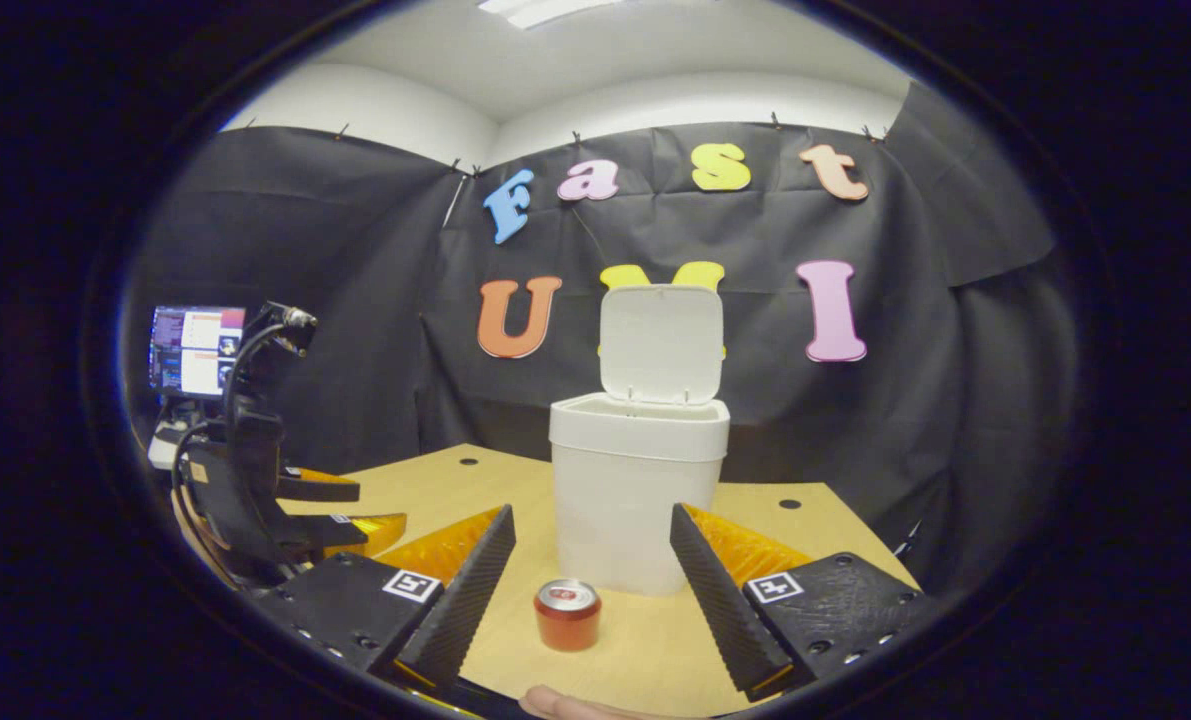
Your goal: Press the lid of the desktop garbage bin to open it, pick up the crumpled paper on the desktop and throw it into the bin, then pick up the pop can on the desktop and drop it into the bin, and finally close the garbage bin lid.
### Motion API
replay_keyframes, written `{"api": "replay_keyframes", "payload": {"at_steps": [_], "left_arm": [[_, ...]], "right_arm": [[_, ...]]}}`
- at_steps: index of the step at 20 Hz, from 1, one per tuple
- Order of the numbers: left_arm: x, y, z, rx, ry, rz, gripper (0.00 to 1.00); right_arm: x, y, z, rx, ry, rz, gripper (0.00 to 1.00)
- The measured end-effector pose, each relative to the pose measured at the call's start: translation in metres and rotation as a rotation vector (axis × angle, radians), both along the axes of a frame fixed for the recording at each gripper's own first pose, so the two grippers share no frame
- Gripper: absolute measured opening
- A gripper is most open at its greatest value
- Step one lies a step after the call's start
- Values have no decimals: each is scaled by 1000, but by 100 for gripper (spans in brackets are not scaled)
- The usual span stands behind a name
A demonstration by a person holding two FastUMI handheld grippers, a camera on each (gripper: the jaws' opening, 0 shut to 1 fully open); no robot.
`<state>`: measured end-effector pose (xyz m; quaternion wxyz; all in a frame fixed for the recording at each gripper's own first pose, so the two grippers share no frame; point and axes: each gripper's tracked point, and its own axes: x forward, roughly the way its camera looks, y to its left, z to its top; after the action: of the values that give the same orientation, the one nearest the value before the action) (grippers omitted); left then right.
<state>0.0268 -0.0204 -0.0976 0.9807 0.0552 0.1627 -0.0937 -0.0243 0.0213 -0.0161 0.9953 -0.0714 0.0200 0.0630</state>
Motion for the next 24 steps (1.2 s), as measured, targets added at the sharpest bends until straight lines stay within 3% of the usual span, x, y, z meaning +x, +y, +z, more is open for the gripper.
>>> {"api": "replay_keyframes", "payload": {"at_steps": [5,9,16,24], "left_arm": [[8,-2,-29,-26,116,-29,97],[17,-8,-73,-35,283,-52,97],[26,2,-109,-85,450,-65,95],[25,-10,-131,-21,506,-110,93]], "right_arm": [[4,-8,-7,66,48,1,95],[7,-10,-15,116,97,-9,95],[16,-10,-31,111,151,-28,95],[22,-14,-43,95,186,-54,95]]}}
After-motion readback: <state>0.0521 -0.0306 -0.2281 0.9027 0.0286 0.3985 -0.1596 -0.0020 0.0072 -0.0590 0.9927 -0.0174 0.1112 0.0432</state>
